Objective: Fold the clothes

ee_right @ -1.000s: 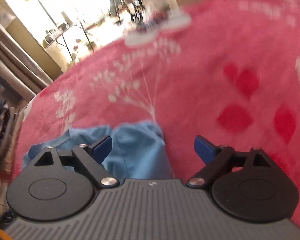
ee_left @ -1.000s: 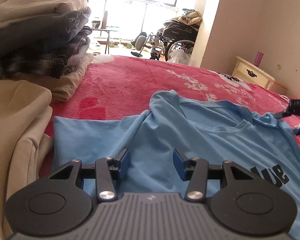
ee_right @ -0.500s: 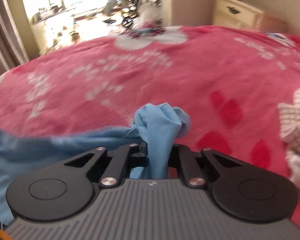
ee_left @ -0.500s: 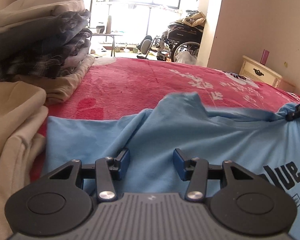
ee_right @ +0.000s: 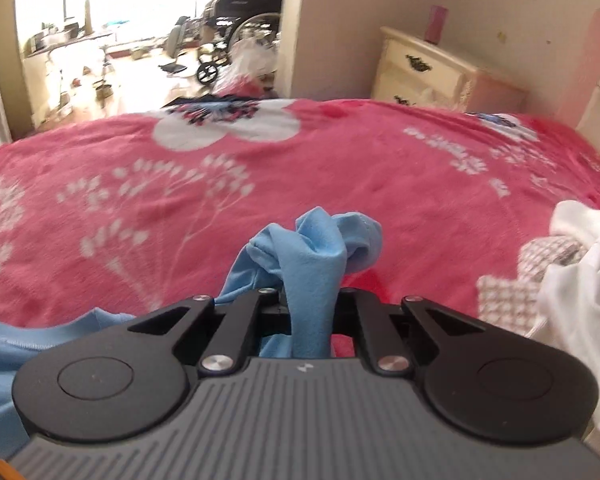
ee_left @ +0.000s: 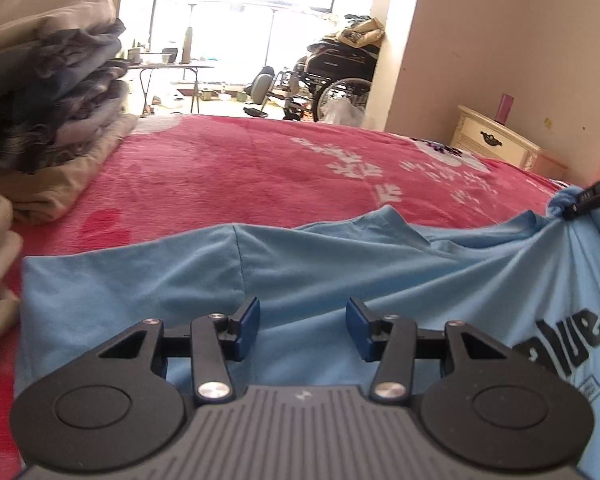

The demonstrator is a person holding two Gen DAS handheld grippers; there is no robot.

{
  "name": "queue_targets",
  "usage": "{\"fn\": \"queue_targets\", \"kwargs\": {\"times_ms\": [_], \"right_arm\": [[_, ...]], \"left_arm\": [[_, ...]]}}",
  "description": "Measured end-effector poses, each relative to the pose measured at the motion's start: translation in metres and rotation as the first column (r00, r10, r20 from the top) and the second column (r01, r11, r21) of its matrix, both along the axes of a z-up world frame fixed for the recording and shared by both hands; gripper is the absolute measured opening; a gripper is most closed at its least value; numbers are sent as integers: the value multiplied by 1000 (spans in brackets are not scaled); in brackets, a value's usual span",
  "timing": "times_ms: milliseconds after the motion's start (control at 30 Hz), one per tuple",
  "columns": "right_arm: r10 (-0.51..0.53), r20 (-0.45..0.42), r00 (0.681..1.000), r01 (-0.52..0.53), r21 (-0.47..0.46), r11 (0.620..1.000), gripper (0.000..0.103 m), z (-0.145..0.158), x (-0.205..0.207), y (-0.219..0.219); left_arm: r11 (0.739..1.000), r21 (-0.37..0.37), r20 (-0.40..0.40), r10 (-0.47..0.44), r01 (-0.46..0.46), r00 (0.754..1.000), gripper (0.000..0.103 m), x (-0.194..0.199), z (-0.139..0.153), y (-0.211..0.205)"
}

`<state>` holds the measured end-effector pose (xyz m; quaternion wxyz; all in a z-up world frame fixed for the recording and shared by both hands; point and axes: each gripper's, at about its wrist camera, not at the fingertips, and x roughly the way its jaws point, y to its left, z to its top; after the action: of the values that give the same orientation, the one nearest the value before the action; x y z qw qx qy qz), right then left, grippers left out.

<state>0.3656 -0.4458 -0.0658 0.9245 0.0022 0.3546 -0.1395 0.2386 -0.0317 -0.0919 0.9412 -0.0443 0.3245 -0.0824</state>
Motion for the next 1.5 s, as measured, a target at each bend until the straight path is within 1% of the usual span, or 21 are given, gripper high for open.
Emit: {"fn": "queue_targets", "kwargs": {"times_ms": [67, 133, 200, 267, 300, 400, 533, 600, 733, 800, 833, 900, 967, 1133, 1200, 1267, 1300, 1367, 1400, 1467, 1500], "right_arm": [[-25, 3, 1000, 25, 12, 1000, 7, -6, 7, -4], [-30, -67, 997, 35, 67, 997, 10, -23, 16, -7], [-28, -134, 991, 40, 83, 996, 26, -36, 19, -6], [-31, -117, 993, 40, 77, 996, 36, -30, 9, -6], [-32, -107, 994, 40, 74, 996, 53, -27, 3, -5], [-77, -39, 996, 81, 92, 992, 81, -2, -23, -17], [-170, 42, 985, 160, 173, 972, 84, 34, -60, -35], [-183, 88, 979, 157, 247, 956, 84, 51, -77, -33], [18, 91, 996, -49, 356, 933, 83, 70, -93, 25], [194, 66, 979, -204, 388, 899, 82, 71, -96, 81], [291, 55, 955, -289, 396, 872, 81, 70, -98, 113], [477, 36, 878, -447, 416, 792, 78, 67, -101, 178], [659, 11, 752, -615, 372, 695, 73, 61, -108, 249], [860, -95, 502, -832, 217, 510, 66, 28, -122, 402], [872, -134, 472, -847, 205, 490, 59, 12, -115, 444], [865, -177, 470, -852, 166, 497, 54, -3, -106, 472], [851, -210, 481, -841, 163, 516, 34, -12, -98, 481], [830, -211, 517, -804, 214, 555, 18, -19, -88, 480], [821, -187, 539, -781, 254, 571, 5, -17, -83, 473], [779, -84, 621, -699, 391, 599, 3, -5, -73, 440], [745, -11, 667, -651, 478, 590, 3, 1, -69, 418]], "left_arm": [[1000, 22, -8, -5, 5, 1000, 50, 2, -5, -5], [1000, 25, -6, -11, 11, 1000, 50, 2, -5, -6], [1000, 5, -9, -20, 20, 1000, 51, 0, -1, -1], [999, -28, -10, -22, 22, 1000, 52, -7, 7, 7], [999, -46, -6, -26, 26, 1000, 55, -13, 11, 12], [994, -94, 6, -62, 63, 998, 57, -39, 24, 26], [987, -120, -4, -110, 109, 994, 57, -81, 32, 44], [986, -121, -21, -120, 117, 993, 57, -102, 34, 52], [989, -118, -60, -92, 85, 994, 57, -132, 34, 71], [992, -110, -67, -73, 65, 995, 55, -141, 32, 81], [993, -108, -70, -62, 54, 996, 55, -144, 30, 85], [994, -105, -76, -40, 32, 996, 54, -149, 28, 91], [994, -103, -91, -31, 21, 995, 54, -153, 25, 94], [994, -112, -121, -2, -12, 993, 54, -161, 16, 101], [993, -119, -121, 4, -18, 993, 54, -166, 14, 105], [993, -118, -114, 6, -20, 994, 54, -170, 13, 108], [993, -118, -111, 6, -19, 994, 54, -171, 13, 109], [992, -125, -101, 3, -16, 995, 54, -174, 14, 111], [991, -130, -95, 1, -13, 995, 54, -175, 14, 112], [990, -141, -84, -4, -8, 997, 54, -176, 14, 114], [989, -147, -78, -6, -6, 997, 54, -176, 14, 114]]}}
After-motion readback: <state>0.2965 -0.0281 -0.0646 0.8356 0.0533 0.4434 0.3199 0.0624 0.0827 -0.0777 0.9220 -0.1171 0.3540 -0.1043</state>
